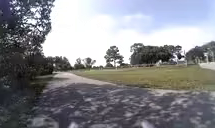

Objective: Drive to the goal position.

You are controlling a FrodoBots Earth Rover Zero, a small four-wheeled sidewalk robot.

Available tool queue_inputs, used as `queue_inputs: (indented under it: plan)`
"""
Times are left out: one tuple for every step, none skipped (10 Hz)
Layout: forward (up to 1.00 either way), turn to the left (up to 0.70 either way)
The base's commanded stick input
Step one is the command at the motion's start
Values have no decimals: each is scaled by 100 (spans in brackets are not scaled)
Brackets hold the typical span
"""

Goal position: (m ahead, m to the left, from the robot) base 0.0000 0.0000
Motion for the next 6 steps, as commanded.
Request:
queue_inputs:
  plan:
    - [0,-70]
    - [0,-70]
    - [0,-70]
    - [0,-70]
    - [0,-70]
    - [0,-70]
